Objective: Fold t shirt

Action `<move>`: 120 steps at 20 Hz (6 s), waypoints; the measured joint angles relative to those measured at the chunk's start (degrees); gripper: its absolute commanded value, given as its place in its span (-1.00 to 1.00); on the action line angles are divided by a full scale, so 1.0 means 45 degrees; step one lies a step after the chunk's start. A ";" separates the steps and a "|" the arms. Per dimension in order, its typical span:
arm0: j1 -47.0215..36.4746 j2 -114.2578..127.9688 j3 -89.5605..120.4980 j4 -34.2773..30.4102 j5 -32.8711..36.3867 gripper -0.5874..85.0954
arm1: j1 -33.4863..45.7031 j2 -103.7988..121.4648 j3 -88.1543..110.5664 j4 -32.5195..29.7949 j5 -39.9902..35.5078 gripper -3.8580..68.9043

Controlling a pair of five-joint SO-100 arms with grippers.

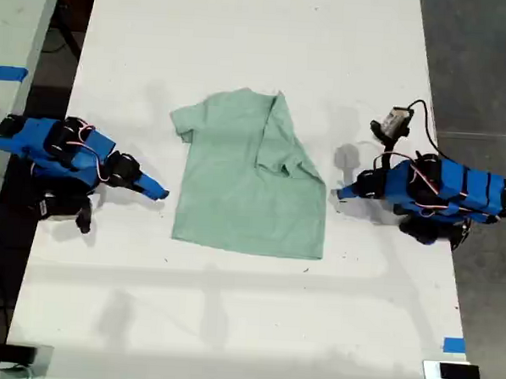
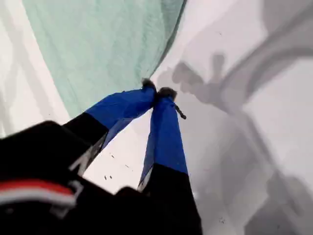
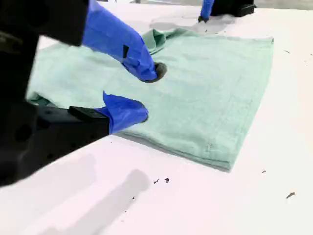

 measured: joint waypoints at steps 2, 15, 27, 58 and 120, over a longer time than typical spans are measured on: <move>-0.0352 0.0020 0.0195 -0.0586 0.0527 -0.99 | -0.0039 0.0000 0.0000 0.0117 0.0566 -0.95; -0.7012 -0.7227 -0.7441 0.0645 0.3223 -0.98 | -0.0020 0.0000 0.0020 0.0313 0.0938 -0.95; -1.3945 -2.3125 -1.7441 0.2129 1.1328 -0.68 | -0.0020 0.0000 0.0020 0.0313 0.0469 -0.94; -1.3965 -2.6934 -1.7070 0.0137 1.2266 -0.99 | -0.0059 0.0000 0.0020 0.0313 0.0312 -0.94; -0.5430 -0.0039 -0.0215 -0.2344 0.4043 -0.99 | -0.0156 0.0020 0.0020 0.0313 0.0684 -0.95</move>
